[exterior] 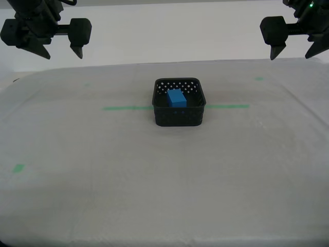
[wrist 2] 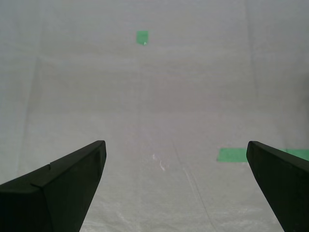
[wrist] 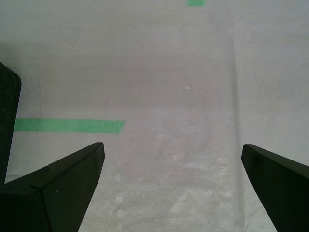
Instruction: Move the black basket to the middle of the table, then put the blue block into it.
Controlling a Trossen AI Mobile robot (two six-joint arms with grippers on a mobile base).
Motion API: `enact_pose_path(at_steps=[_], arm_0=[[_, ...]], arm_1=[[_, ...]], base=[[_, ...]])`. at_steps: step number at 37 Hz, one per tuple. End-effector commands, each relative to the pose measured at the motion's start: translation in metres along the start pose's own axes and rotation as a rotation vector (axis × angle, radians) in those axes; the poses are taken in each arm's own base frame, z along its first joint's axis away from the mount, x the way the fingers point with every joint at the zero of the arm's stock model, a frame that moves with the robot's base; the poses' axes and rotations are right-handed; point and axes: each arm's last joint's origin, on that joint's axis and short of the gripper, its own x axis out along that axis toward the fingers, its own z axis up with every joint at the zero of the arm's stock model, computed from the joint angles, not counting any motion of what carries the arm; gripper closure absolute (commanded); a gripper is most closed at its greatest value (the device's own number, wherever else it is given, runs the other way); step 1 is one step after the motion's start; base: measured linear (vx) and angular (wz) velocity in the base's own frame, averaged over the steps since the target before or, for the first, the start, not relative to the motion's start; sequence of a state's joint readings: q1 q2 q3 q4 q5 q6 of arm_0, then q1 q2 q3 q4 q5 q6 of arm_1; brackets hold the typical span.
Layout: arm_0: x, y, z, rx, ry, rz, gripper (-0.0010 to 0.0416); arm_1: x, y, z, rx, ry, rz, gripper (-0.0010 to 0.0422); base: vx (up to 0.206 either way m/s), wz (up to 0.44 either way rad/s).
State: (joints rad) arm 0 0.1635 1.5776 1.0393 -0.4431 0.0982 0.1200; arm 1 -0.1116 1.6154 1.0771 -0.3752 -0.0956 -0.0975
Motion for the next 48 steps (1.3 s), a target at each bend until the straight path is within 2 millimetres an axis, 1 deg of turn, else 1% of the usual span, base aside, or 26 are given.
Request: enact_pose_path(at_steps=[1, 48], arm_0=[[-0.0001, 0.0000, 0.0003, 0.000, -0.002, -0.001, 0.0007], [-0.0001, 0.0000, 0.0003, 0.000, -0.002, -0.001, 0.0007]], arm_1=[[-0.0002, -0.0001, 0.0002, 0.000, -0.001, -0.002, 0.0012], [-0.0003, -0.0001, 0.0007, 0.000, -0.005, -0.002, 0.0012]], base=[[0.000, 0.000], [0.000, 0.000]])
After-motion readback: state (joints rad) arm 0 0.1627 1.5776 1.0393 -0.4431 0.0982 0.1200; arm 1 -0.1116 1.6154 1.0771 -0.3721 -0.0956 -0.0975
